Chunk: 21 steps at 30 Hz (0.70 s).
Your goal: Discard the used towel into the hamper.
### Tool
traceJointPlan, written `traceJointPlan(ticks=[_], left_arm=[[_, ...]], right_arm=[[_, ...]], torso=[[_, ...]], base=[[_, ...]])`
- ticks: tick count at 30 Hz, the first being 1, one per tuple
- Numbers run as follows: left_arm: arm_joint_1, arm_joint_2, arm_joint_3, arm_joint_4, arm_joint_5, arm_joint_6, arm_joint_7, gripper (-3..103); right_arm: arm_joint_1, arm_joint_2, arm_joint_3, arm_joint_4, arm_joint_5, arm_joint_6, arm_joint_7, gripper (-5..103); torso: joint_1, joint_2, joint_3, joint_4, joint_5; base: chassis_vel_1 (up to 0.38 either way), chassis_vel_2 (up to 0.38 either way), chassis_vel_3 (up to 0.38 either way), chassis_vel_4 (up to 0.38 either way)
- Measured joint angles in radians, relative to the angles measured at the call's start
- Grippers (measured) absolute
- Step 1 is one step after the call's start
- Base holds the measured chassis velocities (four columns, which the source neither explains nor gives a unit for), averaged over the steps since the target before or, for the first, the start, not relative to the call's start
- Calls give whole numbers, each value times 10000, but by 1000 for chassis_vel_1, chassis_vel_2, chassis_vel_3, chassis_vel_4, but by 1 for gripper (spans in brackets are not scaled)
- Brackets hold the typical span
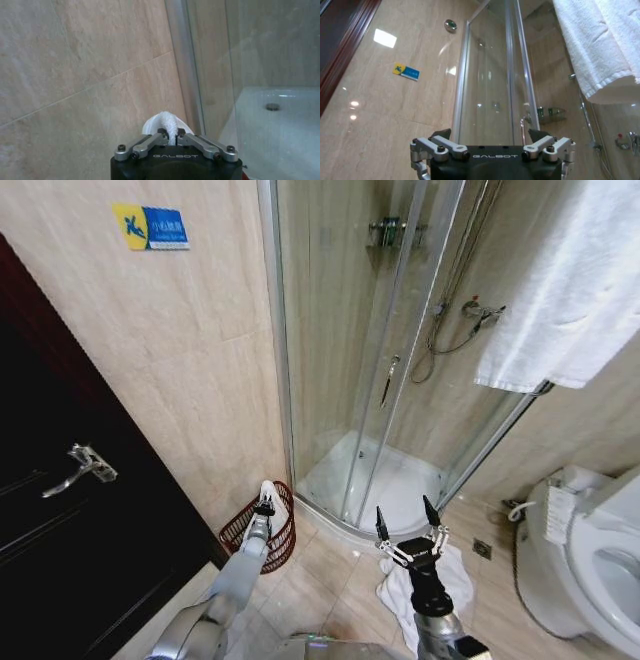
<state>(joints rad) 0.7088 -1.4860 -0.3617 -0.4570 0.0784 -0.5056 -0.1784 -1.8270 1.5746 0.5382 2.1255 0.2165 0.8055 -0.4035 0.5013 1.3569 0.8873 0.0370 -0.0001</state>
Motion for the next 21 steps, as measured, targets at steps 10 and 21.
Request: traceJointPlan(ticks=[10,21], left_arm=[[-70,3,-28,287,449,272,-425,5],[-114,287,35,754,1290,999,-382,18]], right_arm=[[13,-66,-44,169,159,125,-117,100],[-92,-44,68,207,-319,181,-141,100]], torso=[[1,0,0,0,2],[-1,0,0,0,0]], base=[[-27,25,26,-25],[0,0,0,0]])
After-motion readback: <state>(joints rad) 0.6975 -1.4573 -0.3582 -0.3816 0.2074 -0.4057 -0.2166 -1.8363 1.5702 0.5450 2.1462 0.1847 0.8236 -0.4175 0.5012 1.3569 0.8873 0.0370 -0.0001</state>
